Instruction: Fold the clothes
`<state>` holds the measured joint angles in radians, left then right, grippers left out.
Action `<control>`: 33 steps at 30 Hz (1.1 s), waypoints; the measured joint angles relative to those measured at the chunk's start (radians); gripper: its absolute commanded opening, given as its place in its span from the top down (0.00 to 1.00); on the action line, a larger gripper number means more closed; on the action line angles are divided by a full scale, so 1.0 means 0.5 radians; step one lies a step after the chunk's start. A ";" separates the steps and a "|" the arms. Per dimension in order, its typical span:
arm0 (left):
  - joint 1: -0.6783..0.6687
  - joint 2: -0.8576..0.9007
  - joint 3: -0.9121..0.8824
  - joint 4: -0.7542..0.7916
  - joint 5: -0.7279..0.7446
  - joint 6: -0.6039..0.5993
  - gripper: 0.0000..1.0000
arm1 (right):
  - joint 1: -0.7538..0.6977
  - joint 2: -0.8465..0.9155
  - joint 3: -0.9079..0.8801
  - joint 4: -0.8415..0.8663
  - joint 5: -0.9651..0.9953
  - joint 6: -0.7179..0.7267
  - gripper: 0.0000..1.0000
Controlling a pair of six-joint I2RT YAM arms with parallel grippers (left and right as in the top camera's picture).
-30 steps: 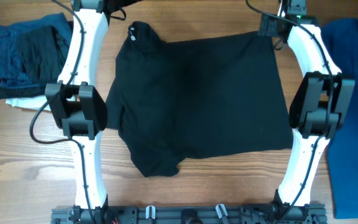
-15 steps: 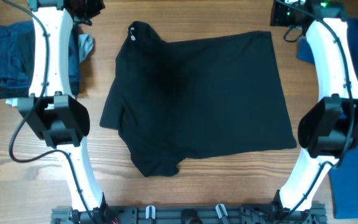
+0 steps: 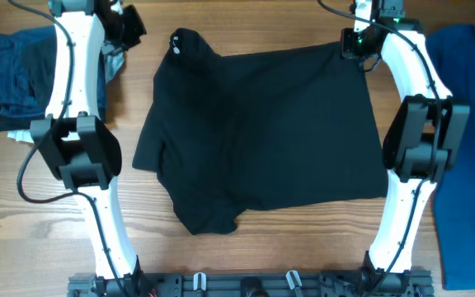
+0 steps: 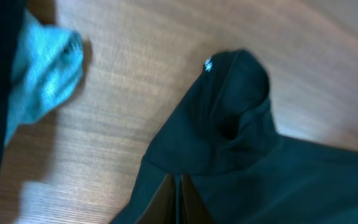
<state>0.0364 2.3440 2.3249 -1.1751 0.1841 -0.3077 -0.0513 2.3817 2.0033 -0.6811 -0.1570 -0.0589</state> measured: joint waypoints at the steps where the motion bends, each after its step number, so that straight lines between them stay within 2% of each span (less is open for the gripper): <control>1: -0.005 0.000 -0.046 0.007 0.000 0.000 0.96 | 0.000 0.011 0.000 0.028 0.001 0.001 0.96; 8: -0.067 0.002 -0.317 0.073 0.000 0.033 0.96 | -0.009 0.079 -0.001 0.230 0.000 0.017 0.96; 16: -0.085 0.003 -0.370 0.109 0.000 0.037 0.96 | -0.014 0.107 -0.001 0.326 -0.003 0.077 0.96; 19: -0.087 0.003 -0.371 0.154 0.000 0.053 0.96 | -0.021 0.106 0.000 0.269 -0.089 0.081 0.96; 27: -0.207 0.003 -0.372 0.387 -0.015 0.296 0.96 | -0.022 -0.011 -0.002 -0.183 -0.240 0.140 0.96; 33: -0.346 0.003 -0.372 0.526 -0.046 0.352 0.96 | -0.023 -0.048 -0.002 -0.304 -0.214 0.155 0.96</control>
<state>-0.1368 2.3455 2.1391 -0.9123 0.1612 -0.1318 -0.0628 2.3577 2.0026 -0.8330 -0.2642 0.0185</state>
